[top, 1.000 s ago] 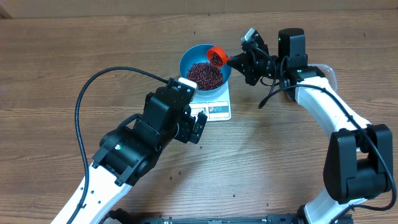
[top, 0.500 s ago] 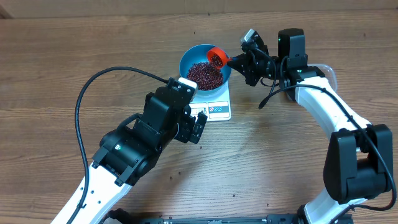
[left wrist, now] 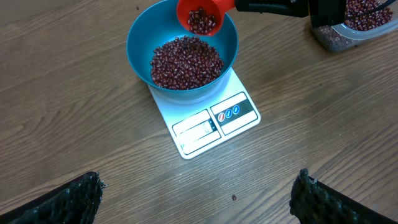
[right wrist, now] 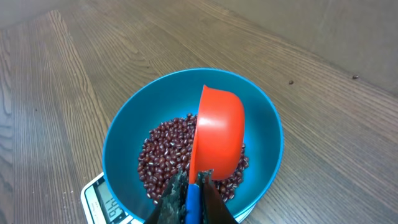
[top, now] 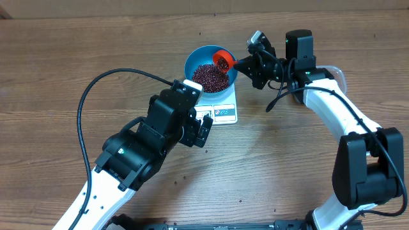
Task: Scoop item into bowl and weigh 150g on scale
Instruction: 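Tilt the scoop to pour the fifth load into the bowl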
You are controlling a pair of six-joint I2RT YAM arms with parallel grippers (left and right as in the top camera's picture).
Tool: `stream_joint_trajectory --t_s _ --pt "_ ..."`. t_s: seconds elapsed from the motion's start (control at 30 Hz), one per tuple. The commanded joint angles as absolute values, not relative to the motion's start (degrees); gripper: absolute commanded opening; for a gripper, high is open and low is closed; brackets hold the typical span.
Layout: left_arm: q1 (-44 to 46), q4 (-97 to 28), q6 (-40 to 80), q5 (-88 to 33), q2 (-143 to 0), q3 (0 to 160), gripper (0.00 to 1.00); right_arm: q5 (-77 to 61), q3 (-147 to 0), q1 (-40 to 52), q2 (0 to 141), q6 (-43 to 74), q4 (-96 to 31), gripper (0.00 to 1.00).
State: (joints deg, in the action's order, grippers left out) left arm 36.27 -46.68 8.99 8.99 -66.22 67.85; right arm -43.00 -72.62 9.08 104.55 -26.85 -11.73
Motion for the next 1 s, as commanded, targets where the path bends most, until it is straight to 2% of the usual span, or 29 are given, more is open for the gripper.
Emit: stream_joint_trajectory --t_s 0.0,0.47,0.57,0.97 --pt "36.0 -46.5 9.4 9.4 -65.2 68.1 1.00 -43.0 -72.8 9.3 104.9 -27.1 -11.9 0.04" --pt "36.0 -46.5 9.4 9.4 -65.2 68.1 1.00 -45.1 -72.8 9.3 104.9 -27.5 -11.3 0.04" --pt "36.0 -46.5 9.4 9.4 -65.2 68.1 0.99 -50.6 -72.8 9.3 104.9 -34.7 -14.3 0.04" --pt "36.0 -46.5 9.4 9.4 -65.2 68.1 0.99 -47.2 -72.8 9.3 104.9 -35.8 -14.9 0.04"
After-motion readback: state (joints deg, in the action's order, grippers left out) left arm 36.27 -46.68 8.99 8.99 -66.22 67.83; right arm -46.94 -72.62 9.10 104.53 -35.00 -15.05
